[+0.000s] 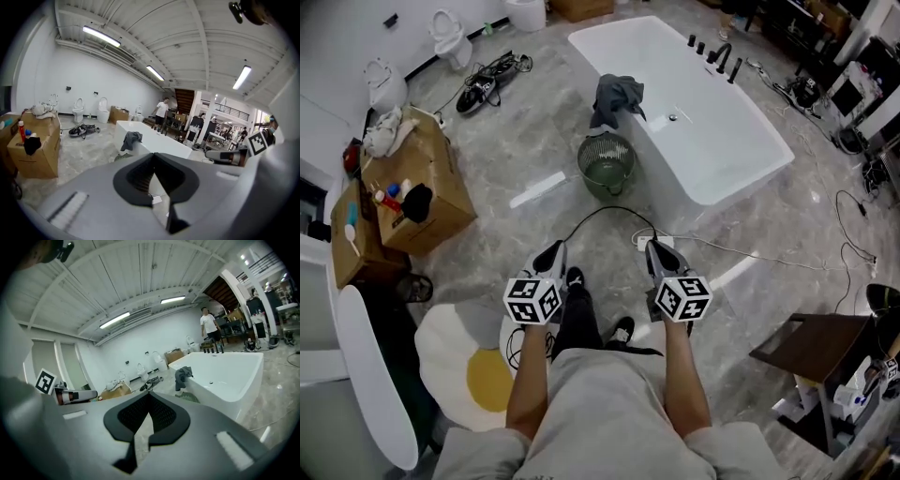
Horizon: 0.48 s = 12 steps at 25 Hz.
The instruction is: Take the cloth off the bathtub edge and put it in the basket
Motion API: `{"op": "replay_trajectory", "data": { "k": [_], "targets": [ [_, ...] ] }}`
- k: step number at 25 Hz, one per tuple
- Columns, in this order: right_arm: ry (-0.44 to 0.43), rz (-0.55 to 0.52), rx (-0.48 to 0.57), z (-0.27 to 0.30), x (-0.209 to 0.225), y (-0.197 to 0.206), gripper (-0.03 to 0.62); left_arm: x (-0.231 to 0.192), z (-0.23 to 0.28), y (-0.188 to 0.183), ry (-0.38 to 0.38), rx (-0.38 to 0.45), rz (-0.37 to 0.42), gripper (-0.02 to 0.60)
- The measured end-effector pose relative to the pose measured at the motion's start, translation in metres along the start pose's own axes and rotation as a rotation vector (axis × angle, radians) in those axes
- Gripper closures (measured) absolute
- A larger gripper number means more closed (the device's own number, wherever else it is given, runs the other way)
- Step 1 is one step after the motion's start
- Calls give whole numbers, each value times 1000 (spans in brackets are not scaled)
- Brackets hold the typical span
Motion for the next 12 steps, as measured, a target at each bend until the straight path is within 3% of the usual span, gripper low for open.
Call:
{"op": "replay_trajectory", "data": {
  "k": [4, 12],
  "targets": [
    [15, 93, -3, 23, 20, 8, 592, -27, 21, -2, -27, -26, -26, 523],
    [35, 48, -55, 94, 25, -11, 592, -63, 98, -56, 16, -8, -53, 523]
  ]
}}
Point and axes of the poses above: the fingertips, and each gripper's own axes: z forward along the fingers, x to its right, y out of its underside, the point moved 2 cm from there along -z, backward along the fingers, and after that the axes turned 8 degrees about -y, right-handed, at the moved point
